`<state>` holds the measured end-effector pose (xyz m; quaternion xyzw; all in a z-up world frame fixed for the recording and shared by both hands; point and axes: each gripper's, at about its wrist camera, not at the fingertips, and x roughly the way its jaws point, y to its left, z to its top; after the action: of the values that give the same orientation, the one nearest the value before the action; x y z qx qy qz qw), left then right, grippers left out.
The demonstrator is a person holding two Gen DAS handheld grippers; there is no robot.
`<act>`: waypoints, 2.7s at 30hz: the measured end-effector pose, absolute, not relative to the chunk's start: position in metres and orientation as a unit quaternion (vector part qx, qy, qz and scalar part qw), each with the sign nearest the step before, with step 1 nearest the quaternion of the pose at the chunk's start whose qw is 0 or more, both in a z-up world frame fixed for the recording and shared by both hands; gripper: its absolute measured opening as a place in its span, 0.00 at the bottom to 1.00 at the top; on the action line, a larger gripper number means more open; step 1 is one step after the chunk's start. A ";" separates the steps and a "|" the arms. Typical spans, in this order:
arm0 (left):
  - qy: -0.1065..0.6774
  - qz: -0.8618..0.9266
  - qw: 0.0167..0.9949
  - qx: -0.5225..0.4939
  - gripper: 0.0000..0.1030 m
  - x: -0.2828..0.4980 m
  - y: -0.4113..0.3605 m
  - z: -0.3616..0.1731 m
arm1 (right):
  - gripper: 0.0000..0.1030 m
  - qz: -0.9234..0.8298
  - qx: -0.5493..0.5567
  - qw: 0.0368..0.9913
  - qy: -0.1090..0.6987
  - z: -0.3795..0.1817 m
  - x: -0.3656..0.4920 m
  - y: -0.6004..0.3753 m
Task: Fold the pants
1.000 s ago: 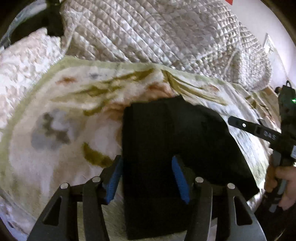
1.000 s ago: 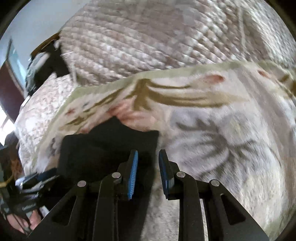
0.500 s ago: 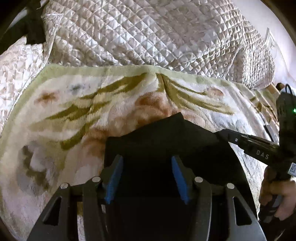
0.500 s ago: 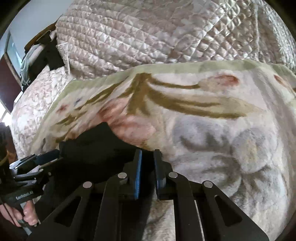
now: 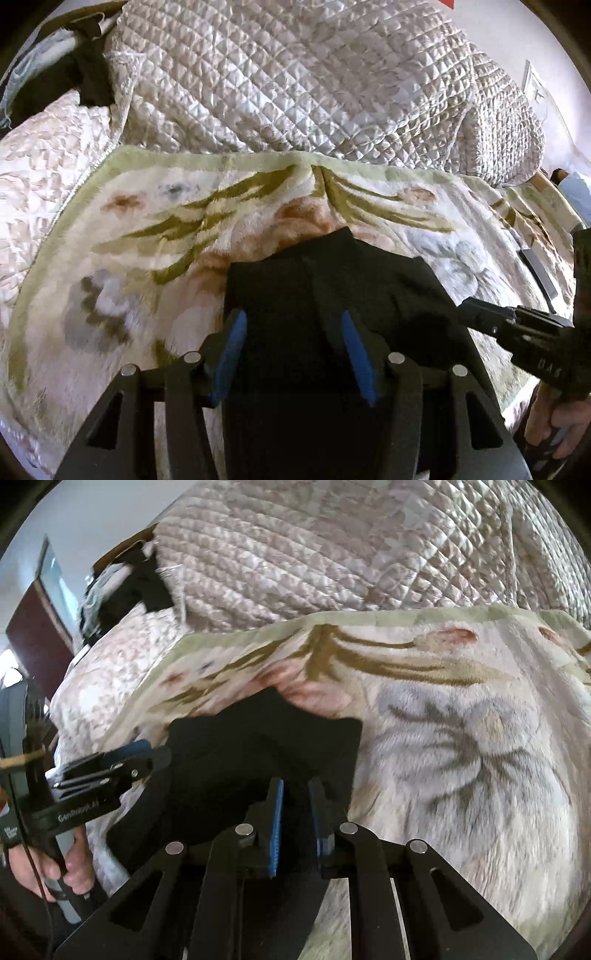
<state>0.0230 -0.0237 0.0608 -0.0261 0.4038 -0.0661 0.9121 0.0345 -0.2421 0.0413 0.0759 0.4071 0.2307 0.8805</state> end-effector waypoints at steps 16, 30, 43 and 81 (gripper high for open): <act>0.413 -0.059 0.908 -0.027 0.54 -0.010 -0.016 0.031 | 0.18 0.249 0.004 0.886 0.391 0.022 -0.001 -0.220; 0.417 -0.075 0.899 -0.114 0.56 0.002 0.020 0.029 | 0.37 0.215 0.108 0.885 0.399 0.021 0.018 -0.258; 0.432 -0.103 0.874 -0.197 0.68 0.025 0.030 0.014 | 0.48 0.239 0.212 0.845 0.428 0.003 0.042 -0.267; 0.402 -0.138 0.884 -0.197 0.23 0.012 0.022 0.061 | 0.16 0.289 0.219 0.847 0.390 0.046 0.039 -0.249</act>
<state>0.0118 0.0217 0.0612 -0.1965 0.4016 -0.1382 0.8837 0.0394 -0.2489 0.0464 0.2191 0.3897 0.2890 0.8465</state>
